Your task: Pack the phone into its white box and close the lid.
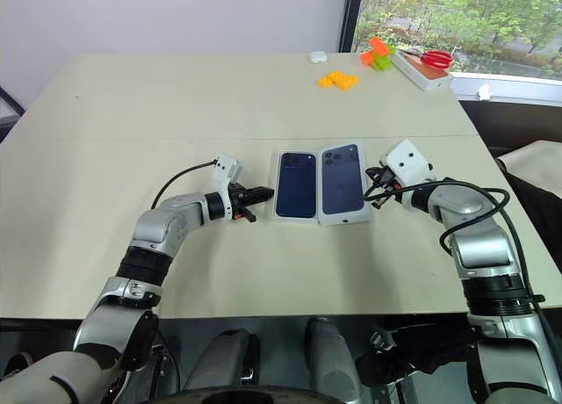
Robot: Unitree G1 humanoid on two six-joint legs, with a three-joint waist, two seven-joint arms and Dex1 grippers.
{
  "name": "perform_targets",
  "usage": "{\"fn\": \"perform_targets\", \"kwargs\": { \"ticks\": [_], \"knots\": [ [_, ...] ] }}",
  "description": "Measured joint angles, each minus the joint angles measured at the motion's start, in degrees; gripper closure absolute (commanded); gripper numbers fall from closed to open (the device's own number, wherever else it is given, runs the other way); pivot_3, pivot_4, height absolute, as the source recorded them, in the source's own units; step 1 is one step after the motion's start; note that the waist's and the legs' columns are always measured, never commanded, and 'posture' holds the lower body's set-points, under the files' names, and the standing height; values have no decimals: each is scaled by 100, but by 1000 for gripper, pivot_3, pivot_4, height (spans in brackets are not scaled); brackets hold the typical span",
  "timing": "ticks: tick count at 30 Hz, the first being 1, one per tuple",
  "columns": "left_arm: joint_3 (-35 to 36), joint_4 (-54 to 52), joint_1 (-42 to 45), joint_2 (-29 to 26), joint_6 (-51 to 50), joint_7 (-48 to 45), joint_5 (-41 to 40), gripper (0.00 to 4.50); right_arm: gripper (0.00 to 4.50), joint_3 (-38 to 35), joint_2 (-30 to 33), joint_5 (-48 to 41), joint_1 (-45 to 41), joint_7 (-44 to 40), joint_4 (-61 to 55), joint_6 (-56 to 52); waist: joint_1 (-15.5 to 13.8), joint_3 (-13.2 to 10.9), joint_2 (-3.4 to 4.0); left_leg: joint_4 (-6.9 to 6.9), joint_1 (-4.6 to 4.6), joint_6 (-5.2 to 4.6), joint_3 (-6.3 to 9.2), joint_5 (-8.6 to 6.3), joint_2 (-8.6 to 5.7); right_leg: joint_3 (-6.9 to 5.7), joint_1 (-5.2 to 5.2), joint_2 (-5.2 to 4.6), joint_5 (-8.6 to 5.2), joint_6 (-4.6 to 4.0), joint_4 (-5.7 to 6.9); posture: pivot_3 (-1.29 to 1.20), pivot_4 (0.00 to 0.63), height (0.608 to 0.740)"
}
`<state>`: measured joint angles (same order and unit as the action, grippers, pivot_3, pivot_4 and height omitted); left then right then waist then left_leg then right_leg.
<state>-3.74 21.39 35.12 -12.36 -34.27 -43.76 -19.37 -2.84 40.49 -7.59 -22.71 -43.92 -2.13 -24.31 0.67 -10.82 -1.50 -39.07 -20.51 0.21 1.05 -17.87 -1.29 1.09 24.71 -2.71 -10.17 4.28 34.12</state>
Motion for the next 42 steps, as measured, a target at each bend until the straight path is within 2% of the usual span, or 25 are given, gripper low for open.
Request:
{"fn": "perform_targets", "kwargs": {
  "ticks": [9,20,31,35,39,42],
  "knots": [
    [39,-10,-1,121,-20,23,6,4431,4500,-23,-157,-708,-353,-198,-902,-709,-37,0,0,0,-7,0,9,0,-2,-8,0,-5,-1,1,-3,0,150,740],
    [301,-11,62,18,-101,53,-111,4431,4500,141,-602,-1070,-368,-6,-1250,-1035,4,0,1,1,-2,-5,9,-4,2,-9,2,-3,-1,2,0,0,150,740],
    [343,-50,56,38,-144,153,-193,4431,4500,954,-1709,-946,-756,714,-1210,-1131,5,-2,3,0,-29,-5,8,-4,1,-9,28,-7,2,2,3,0,150,740],
    [422,-374,-53,-119,-295,125,-298,4431,4500,796,-1671,-993,-915,760,-1158,-1085,-5,-1,4,-7,-89,-3,12,-3,-8,-11,83,-17,6,0,8,0,150,740],
    [570,-829,-339,-492,-631,-1,-523,4431,4500,245,-1067,-1088,-913,630,-1054,-1146,-14,-2,5,-1,-93,-6,17,-7,-12,-19,84,-25,7,-1,5,0,150,740],
    [667,-1068,-362,-534,-821,-13,-705,4431,4500,66,-808,-1140,-666,498,-1040,-1155,-24,-2,5,0,-94,-8,20,-8,-12,-23,82,-26,7,-1,1,0,150,740]
  ]
}}
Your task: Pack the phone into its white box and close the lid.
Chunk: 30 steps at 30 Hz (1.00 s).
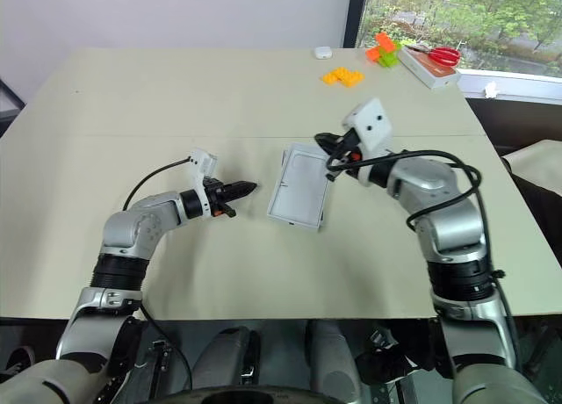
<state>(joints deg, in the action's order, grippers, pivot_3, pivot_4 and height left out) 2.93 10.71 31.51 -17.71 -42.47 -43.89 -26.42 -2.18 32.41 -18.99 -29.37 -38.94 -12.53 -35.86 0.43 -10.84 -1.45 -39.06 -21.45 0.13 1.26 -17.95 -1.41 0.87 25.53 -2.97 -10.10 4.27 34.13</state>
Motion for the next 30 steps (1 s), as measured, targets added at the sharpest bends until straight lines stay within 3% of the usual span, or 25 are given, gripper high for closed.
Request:
{"fn": "perform_targets", "kwargs": {
  "ticks": [1,4,11,17,26,29,30],
  "knots": [
    [17,-90,3,0,-39,-7,-65,4431,4500,-80,38,-114,121,-46,-5,-121,2,0,0,0,0,0,0,0,0,0,0,0,0,0,0,0,150,740],
    [53,-217,3,-11,-77,-25,-177,4500,3610,-308,51,-462,294,8,-111,-792,22,-1,2,-2,4,0,-4,0,1,3,-1,-1,0,0,1,0,150,740],
    [50,-187,41,-212,186,-408,-182,4500,48,-426,-662,-532,105,1569,-947,-2437,21,-3,10,-4,10,5,6,6,26,0,0,33,8,-18,9,0,150,740],
    [64,-14,41,-304,399,-457,-171,4500,48,25,-785,-199,-2,2512,-1270,-3933,21,-3,10,-8,3,7,-4,7,12,2,0,16,8,-18,4,0,150,740],
    [57,3,41,-250,563,-316,-144,4500,48,-37,-1581,101,-285,3266,-1258,-4770,29,-3,10,-5,3,5,-1,6,12,0,1,17,9,-16,5,0,150,740],
    [57,1,40,-233,563,-270,-149,4500,855,-146,-1684,193,-371,3364,-1169,-4804,28,-3,10,-6,4,5,-1,6,12,-1,0,18,9,-16,4,0,150,740],
    [58,1,39,-232,562,-242,-149,4500,1364,-228,-1751,198,-411,3380,-1093,-4821,32,-3,10,-5,4,5,-1,6,12,-1,0,19,9,-16,4,0,150,740]
  ]
}}
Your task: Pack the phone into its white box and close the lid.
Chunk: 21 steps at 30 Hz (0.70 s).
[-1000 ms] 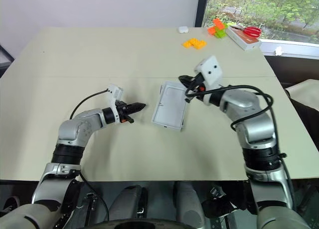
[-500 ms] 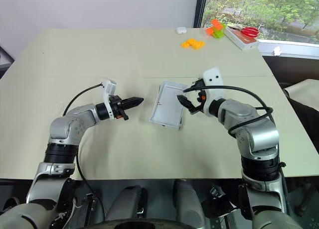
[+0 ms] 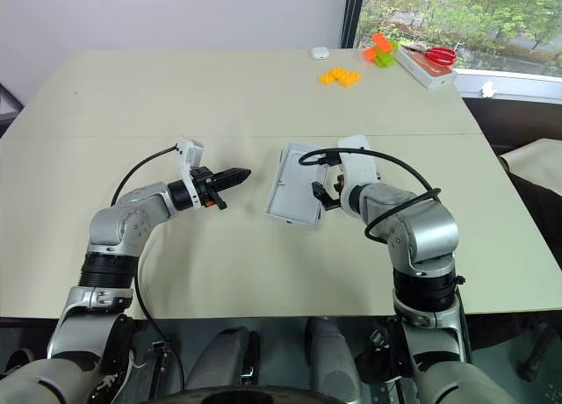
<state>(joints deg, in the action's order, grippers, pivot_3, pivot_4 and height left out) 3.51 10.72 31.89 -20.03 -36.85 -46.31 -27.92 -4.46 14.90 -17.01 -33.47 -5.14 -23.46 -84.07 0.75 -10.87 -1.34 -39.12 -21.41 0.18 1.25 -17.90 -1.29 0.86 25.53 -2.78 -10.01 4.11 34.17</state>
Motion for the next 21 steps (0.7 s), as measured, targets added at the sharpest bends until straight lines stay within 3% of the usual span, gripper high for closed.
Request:
{"fn": "perform_targets", "kwargs": {
  "ticks": [6,15,21],
  "knots": [
    [-1,0,0,19,1,51,0,4500,4445,-82,-29,72,-53,30,149,-16,4,0,1,1,0,0,0,0,0,-1,0,1,0,1,0,0,150,740],
    [-2,0,0,40,2,146,1,4500,4445,-82,-1,115,-119,-34,189,-25,7,0,1,1,1,0,0,0,1,-1,0,2,0,1,1,0,150,740],
    [-4,-14,-12,59,2,187,0,4500,4445,-172,711,94,-119,-387,324,96,-10,0,1,1,-2,0,1,0,-3,-1,-2,-1,0,1,-4,0,150,740]
  ]
}}
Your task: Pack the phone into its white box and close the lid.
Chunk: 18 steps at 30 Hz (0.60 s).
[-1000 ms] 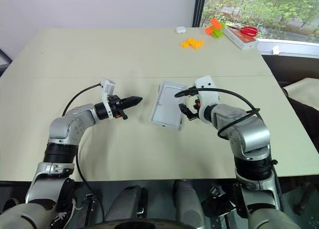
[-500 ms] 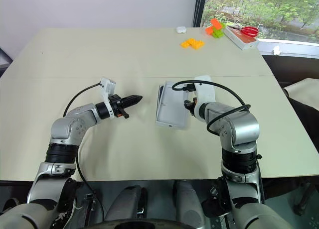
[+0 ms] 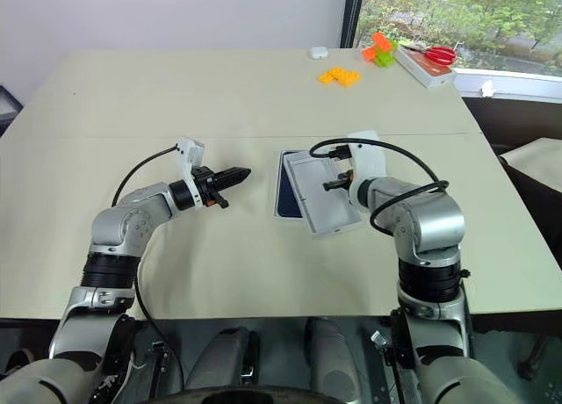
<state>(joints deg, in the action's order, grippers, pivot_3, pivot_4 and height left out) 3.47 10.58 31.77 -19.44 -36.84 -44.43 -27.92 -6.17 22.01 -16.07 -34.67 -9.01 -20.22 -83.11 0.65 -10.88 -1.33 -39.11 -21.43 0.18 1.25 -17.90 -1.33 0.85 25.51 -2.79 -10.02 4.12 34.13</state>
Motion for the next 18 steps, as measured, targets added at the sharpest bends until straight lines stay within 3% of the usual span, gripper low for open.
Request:
{"fn": "perform_targets", "kwargs": {
  "ticks": [5,11,15,18],
  "knots": [
    [5,-19,-7,9,-12,-10,-21,4500,4445,-576,1022,3,100,-451,429,287,4,0,0,0,-1,-6,-2,-4,-5,1,-2,-3,-1,1,-6,0,150,740],
    [-4,-15,-4,23,-17,-15,-21,4500,4445,-534,1445,10,574,-952,1103,1030,38,-2,3,1,5,-8,-8,-4,9,4,-2,14,-3,4,-3,0,150,740],
    [-7,-17,-3,23,-38,-13,-21,4500,2698,-309,1648,138,642,-1081,1318,1621,26,-3,5,-3,7,-8,-9,-3,11,5,-3,17,-3,4,0,0,150,740],
    [-5,-17,-3,7,-44,-13,-21,4500,1142,-300,1839,255,646,-1125,1436,1898,16,-3,5,-4,6,-8,-12,-3,9,8,-4,16,-3,4,-2,0,150,740]
  ]
}}
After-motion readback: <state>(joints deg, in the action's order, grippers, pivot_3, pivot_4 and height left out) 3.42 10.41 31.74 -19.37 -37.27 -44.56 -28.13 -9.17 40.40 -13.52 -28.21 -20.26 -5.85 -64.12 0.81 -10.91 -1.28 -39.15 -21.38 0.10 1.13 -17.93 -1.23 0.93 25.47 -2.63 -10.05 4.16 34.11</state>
